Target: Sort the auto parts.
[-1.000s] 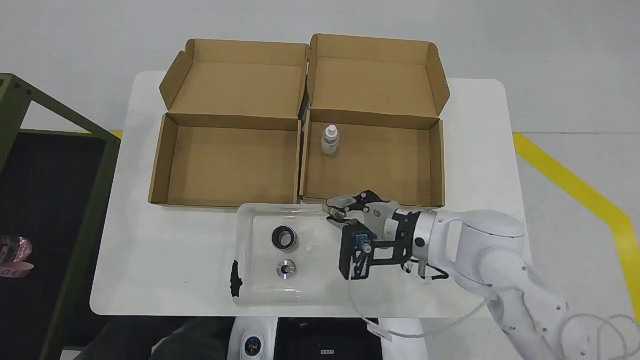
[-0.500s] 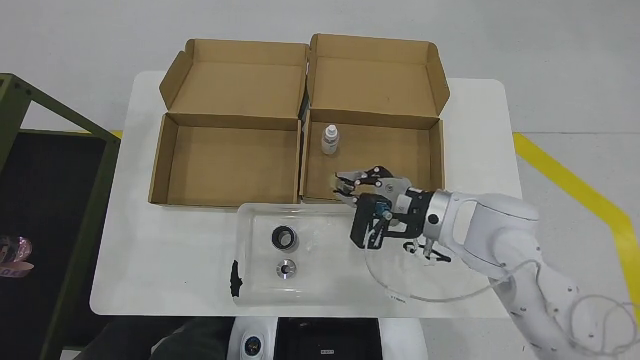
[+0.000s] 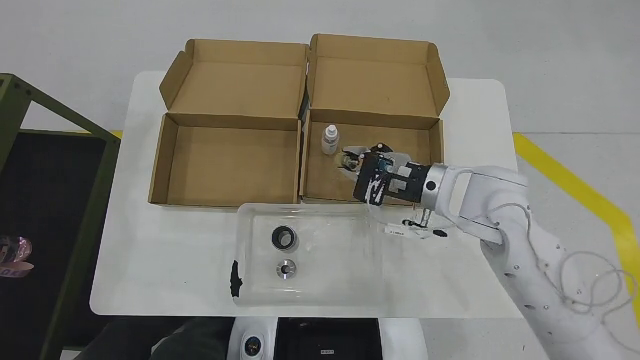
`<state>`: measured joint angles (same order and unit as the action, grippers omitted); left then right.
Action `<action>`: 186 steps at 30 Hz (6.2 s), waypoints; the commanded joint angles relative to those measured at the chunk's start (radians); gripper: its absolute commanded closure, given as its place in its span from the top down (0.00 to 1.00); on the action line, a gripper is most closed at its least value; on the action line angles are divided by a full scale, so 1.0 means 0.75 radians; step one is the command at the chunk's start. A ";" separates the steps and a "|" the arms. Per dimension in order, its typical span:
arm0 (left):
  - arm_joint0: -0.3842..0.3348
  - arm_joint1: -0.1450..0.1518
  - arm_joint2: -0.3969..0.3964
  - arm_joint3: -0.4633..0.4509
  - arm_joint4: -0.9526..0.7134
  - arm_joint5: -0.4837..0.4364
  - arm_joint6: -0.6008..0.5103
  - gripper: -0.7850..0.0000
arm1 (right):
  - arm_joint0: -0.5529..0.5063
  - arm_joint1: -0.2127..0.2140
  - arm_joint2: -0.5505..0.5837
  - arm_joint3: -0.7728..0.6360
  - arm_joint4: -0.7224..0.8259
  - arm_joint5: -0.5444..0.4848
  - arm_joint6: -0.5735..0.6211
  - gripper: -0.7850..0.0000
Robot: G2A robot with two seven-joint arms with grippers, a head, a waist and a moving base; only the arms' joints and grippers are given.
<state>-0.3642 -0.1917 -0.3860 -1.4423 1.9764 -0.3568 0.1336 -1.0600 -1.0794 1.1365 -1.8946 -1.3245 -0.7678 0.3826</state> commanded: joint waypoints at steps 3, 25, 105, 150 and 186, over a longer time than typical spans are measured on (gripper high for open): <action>0.000 0.000 0.000 0.000 0.000 0.000 0.000 1.00 | 0.071 -0.009 -0.033 0.095 0.041 -0.009 0.044 0.00; 0.000 0.000 0.000 0.000 0.000 0.000 0.000 1.00 | 0.357 -0.063 -0.233 0.536 0.089 -0.023 0.203 0.00; 0.000 0.000 0.000 0.000 0.000 0.000 0.000 1.00 | -0.112 -0.043 -0.369 -0.119 -0.155 0.033 -0.003 0.48; 0.000 0.000 0.000 0.000 0.000 0.000 0.000 1.00 | 0.152 -0.204 -0.695 0.345 -0.211 0.092 -0.024 0.65; 0.000 0.000 0.000 0.000 0.000 0.000 0.000 1.00 | 0.125 -0.219 -0.590 0.293 -0.089 -0.006 -0.156 0.00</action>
<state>-0.3642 -0.1917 -0.3860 -1.4423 1.9764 -0.3568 0.1336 -0.9614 -1.2469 0.6821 -1.6587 -1.3960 -0.7679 0.2671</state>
